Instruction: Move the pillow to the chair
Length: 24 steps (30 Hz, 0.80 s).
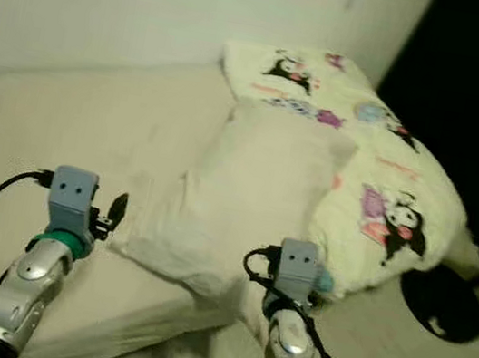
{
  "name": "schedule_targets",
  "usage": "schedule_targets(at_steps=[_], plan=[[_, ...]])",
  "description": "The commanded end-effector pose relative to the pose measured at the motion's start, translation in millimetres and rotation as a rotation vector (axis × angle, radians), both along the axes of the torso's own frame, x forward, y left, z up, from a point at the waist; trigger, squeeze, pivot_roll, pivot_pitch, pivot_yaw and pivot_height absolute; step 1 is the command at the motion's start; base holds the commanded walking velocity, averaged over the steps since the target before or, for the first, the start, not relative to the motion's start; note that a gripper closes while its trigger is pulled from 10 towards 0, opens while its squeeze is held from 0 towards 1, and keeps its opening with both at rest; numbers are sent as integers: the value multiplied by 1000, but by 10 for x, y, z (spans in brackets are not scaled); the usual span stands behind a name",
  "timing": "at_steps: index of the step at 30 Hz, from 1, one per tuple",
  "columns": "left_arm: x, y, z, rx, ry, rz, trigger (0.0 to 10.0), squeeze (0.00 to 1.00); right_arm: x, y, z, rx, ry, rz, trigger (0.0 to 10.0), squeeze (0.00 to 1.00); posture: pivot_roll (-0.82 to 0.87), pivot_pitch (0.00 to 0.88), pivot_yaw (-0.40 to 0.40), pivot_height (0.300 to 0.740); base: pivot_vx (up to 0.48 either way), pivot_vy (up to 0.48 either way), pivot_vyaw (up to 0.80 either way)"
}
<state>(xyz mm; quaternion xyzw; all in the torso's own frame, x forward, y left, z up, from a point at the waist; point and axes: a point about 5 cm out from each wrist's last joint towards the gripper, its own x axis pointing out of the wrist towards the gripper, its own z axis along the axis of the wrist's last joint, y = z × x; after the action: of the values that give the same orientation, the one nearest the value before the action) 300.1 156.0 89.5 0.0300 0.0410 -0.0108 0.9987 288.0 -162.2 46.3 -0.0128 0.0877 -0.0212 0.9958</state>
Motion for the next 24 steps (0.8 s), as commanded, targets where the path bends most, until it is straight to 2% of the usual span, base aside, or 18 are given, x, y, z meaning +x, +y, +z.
schedule_targets(at_steps=[1, 14, 24], plan=[[-29, 0, -47, 4, 25, 0, 10000, 0, -33, -32, -62, 0, 33, -8, 10000, 0, 109, 40, 1, 740, 0, 0, 0], [-34, 14, -41, 22, 33, 1, 10000, 0, 0, -58, -44, -33, 31, 15, 10000, 0, 108, 49, 3, 740, 0, 0, 33], [-36, 17, -37, 17, 42, 20, 10000, 0, -27, -4, -65, -24, 39, 58, 10000, 0, 105, 56, 3, 740, 0, -469, 800]])
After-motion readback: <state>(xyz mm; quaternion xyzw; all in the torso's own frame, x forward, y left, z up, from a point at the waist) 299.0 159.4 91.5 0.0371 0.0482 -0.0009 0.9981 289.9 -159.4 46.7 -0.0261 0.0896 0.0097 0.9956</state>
